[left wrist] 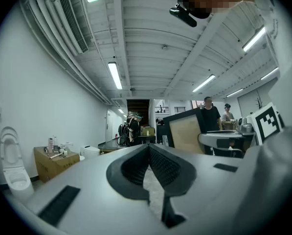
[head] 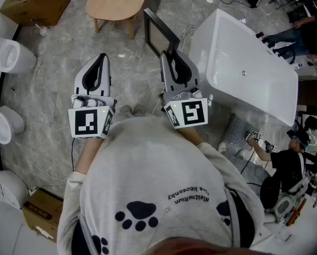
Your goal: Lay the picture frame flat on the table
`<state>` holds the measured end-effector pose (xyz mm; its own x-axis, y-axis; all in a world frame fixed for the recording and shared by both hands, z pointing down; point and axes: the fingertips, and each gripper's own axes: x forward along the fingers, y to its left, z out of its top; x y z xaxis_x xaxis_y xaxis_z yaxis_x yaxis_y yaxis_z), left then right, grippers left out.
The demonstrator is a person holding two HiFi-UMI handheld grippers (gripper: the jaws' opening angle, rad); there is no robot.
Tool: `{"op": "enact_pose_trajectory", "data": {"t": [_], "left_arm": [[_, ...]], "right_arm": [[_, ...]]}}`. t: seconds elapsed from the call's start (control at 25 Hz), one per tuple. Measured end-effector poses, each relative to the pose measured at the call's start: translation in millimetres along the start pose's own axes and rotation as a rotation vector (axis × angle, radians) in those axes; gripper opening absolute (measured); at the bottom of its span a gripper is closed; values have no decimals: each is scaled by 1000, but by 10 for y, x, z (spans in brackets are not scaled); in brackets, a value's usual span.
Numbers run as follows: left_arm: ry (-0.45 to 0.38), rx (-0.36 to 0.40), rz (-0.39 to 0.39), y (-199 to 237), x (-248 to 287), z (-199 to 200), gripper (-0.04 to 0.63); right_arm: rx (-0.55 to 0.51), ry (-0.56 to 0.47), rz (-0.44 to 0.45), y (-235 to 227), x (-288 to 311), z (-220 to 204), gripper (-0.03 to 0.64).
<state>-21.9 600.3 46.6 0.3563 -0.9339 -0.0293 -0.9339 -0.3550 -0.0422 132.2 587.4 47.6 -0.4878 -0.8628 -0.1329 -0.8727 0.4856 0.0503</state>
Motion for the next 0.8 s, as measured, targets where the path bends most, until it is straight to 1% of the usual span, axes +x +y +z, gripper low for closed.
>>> {"op": "enact_pose_trajectory", "data": {"t": [0.2,0.36,0.64,0.8], "left_arm": [[-2,-9,2,-150,56,26,11],[-7,-10,4,-202,80,29,11],[2,-23,4,-191,121,-40,11],[10,-35,2,-112,189,-113,11]], "right_arm": [[0,2,13,-86,-60,3,78],[27,7,14,-132,-82,-33,78],[48,35,12,-186,-77,-138,78],[50,37,10,-207,19,-188,78]]}}
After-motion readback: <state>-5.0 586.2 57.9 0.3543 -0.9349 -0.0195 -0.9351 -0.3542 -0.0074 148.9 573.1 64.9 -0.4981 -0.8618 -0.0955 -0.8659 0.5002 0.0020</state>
